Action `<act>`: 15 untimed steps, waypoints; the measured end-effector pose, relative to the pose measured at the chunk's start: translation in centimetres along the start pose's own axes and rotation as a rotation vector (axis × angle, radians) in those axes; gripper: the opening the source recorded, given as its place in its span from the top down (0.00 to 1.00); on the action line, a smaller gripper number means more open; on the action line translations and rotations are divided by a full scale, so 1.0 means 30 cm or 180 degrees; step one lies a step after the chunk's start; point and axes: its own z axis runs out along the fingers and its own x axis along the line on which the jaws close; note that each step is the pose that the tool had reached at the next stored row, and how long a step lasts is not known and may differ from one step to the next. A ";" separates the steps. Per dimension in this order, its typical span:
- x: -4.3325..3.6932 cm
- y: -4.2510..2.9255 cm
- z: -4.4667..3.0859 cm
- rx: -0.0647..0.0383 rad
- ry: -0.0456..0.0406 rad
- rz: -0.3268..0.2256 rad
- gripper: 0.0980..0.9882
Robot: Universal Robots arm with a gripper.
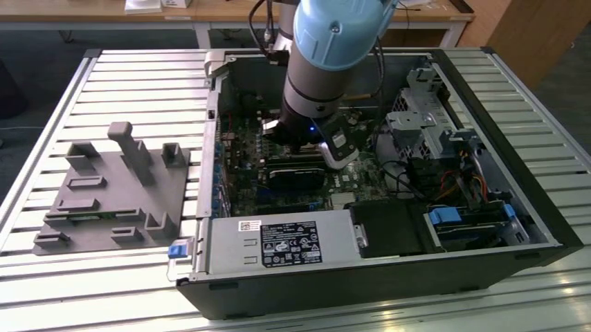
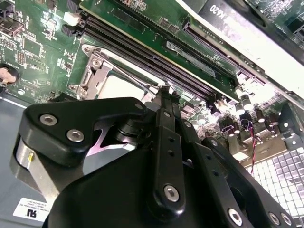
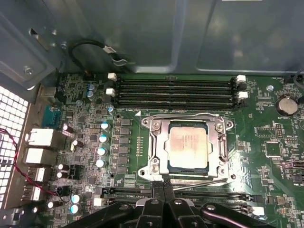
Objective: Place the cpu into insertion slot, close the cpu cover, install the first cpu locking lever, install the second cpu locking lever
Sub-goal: 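Install the second cpu locking lever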
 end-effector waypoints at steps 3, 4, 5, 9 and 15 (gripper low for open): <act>0.002 -0.004 -0.001 -0.0020 0.0000 -0.0001 0.99; 0.003 -0.006 -0.001 -0.0025 0.0000 -0.0001 0.99; 0.005 -0.007 -0.002 -0.0029 0.0000 -0.0001 0.99; 0.010 -0.010 -0.002 -0.0032 0.0000 -0.0002 0.99; 0.011 -0.015 0.011 -0.0032 0.0000 -0.0002 0.99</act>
